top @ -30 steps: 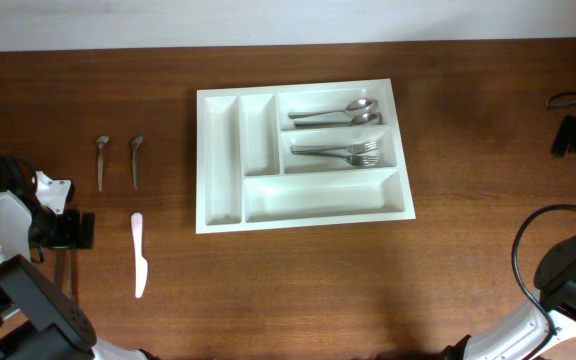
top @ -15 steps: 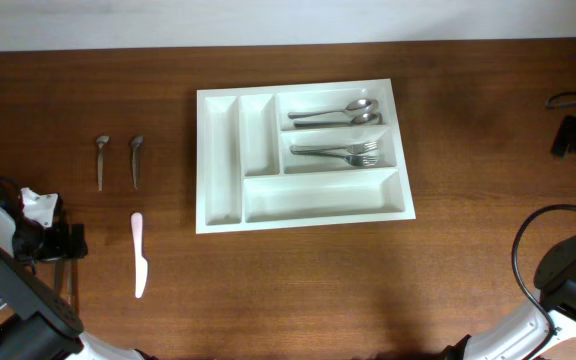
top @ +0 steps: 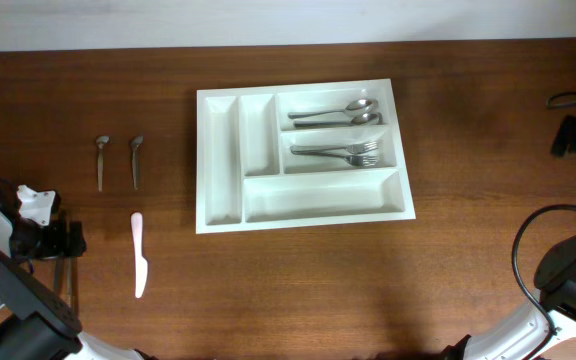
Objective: Pack container
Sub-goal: 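Lower the left gripper onto the tongs and close it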
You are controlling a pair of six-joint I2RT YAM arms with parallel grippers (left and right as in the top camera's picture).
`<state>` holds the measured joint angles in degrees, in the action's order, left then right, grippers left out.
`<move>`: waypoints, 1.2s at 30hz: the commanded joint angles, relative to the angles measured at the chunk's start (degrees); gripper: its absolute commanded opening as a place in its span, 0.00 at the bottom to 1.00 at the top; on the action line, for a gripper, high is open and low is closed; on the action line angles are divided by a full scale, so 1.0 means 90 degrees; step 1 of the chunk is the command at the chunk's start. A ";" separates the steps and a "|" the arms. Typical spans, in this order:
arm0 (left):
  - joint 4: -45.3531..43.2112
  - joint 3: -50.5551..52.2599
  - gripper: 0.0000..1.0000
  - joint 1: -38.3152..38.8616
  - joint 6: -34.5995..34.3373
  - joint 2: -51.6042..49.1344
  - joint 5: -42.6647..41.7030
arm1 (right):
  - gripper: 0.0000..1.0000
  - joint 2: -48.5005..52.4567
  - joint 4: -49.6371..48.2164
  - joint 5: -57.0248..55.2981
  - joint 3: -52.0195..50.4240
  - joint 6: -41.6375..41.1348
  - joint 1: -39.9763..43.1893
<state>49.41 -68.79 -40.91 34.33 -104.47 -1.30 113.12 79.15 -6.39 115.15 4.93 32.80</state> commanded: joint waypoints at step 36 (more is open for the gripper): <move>-0.0333 -0.0063 0.99 -0.0015 -0.0189 -0.0551 0.0413 | 0.99 -0.0022 -0.0017 -0.0010 -0.0022 0.0022 -0.0017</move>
<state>46.61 -68.79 -40.91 33.19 -108.55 1.98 113.12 79.15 -6.39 115.15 4.95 32.80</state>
